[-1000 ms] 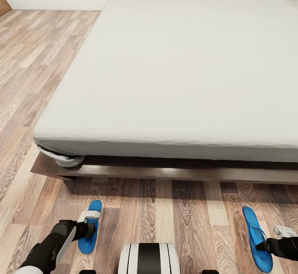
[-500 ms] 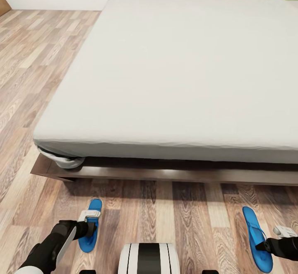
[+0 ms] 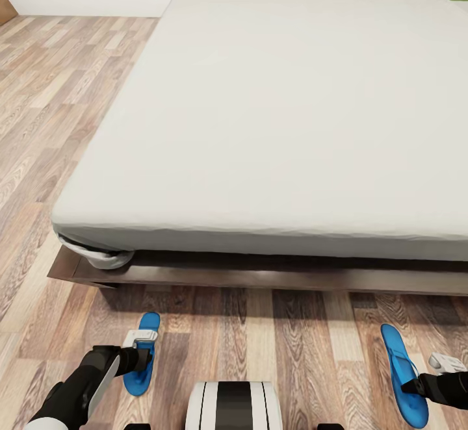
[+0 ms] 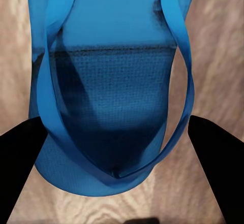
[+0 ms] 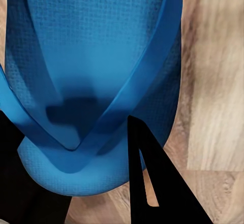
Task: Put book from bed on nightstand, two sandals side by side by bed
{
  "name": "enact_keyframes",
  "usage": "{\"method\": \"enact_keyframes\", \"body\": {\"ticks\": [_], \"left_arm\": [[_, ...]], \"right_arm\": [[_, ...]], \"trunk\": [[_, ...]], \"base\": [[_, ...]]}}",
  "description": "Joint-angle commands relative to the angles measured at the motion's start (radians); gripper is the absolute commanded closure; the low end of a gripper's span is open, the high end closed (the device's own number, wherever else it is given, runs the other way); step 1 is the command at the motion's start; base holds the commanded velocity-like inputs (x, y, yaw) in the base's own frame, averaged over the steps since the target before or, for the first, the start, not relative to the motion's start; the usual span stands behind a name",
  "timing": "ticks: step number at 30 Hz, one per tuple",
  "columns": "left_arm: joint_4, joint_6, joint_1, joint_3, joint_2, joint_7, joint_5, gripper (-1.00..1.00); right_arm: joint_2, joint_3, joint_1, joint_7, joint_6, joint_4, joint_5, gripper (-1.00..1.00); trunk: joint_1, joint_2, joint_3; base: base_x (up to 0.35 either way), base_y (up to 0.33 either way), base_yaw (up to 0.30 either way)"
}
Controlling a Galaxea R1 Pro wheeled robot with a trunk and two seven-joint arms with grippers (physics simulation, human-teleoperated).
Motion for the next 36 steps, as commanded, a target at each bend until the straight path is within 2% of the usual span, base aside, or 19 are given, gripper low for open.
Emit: {"method": "enact_keyframes", "body": {"ticks": [1,13,18,26,36], "left_arm": [[-0.001,0.005,0.0,-0.003,0.001,0.002,0.005,1.0],[-0.001,0.004,0.0,-0.004,0.001,0.004,0.005,1.0],[-0.002,0.004,0.0,-0.003,0.001,0.004,0.005,1.0],[-0.001,0.004,0.0,-0.003,0.001,0.004,0.005,1.0],[-0.002,0.004,0.0,-0.002,0.001,0.003,0.005,1.0]], "right_arm": [[0.0,-0.001,0.0,-0.001,0.008,-0.001,-0.006,1.0],[0.0,-0.001,0.0,-0.001,0.008,-0.001,-0.006,1.0],[0.0,-0.001,0.0,-0.001,0.007,-0.001,-0.006,1.0],[0.0,-0.001,0.0,-0.001,0.007,-0.001,-0.006,1.0],[0.0,-0.001,0.0,-0.001,0.007,-0.001,-0.006,1.0]], "trunk": [[0.0,0.0,-0.001],[0.005,-0.003,-0.043],[0.005,-0.003,-0.043],[0.008,-0.005,-0.074],[0.008,-0.005,-0.074]], "base": [[0.0,0.0,0.0],[0.0,0.0,0.0],[0.0,0.0,0.0],[0.0,0.0,0.0],[0.0,0.0,0.0]]}}
